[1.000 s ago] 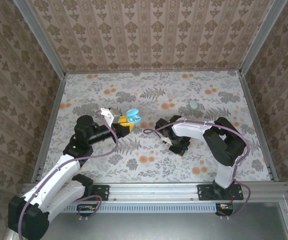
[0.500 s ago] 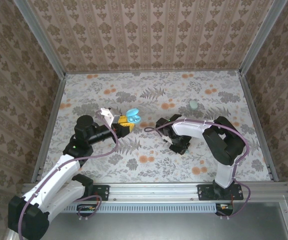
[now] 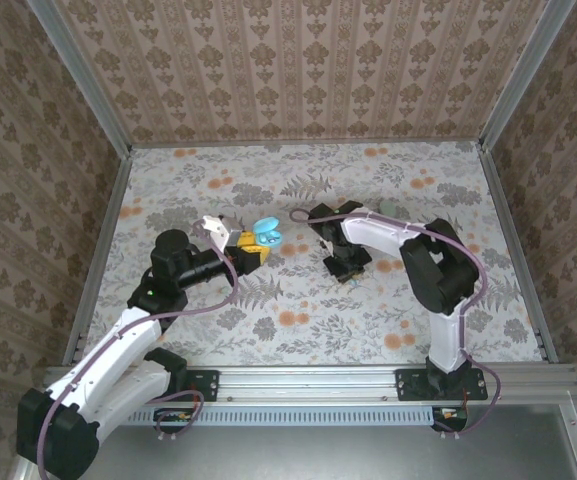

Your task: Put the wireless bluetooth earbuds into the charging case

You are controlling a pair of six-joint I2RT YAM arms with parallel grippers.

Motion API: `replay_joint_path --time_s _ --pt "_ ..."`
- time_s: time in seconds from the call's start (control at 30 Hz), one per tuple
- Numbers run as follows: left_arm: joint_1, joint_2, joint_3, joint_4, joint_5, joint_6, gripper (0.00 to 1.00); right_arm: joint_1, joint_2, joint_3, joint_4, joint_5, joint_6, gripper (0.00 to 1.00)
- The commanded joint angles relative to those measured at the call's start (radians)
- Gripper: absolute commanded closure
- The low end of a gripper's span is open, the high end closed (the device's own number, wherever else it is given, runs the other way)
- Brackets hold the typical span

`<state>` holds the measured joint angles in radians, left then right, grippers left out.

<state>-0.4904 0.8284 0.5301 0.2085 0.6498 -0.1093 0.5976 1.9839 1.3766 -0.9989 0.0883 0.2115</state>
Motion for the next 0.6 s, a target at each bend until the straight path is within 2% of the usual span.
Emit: replay_joint_path --time_s 0.0,0.17,0.33,0.57 --pt "-0.008 0.000 0.011 0.006 -0.001 0.016 0.89 -0.018 0.053 0.032 -0.016 -0.105 0.144 0.84" --pt "-0.008 0.002 0.013 0.005 -0.001 0.019 0.89 -0.046 0.050 0.023 0.016 -0.157 0.202 0.81" --pt "-0.008 0.010 0.017 0.000 -0.001 0.025 0.89 -0.051 -0.005 0.028 0.005 -0.123 0.206 0.70" --pt "-0.008 0.025 0.024 -0.002 -0.001 0.031 0.89 -0.053 -0.080 0.026 -0.023 -0.107 0.180 0.64"
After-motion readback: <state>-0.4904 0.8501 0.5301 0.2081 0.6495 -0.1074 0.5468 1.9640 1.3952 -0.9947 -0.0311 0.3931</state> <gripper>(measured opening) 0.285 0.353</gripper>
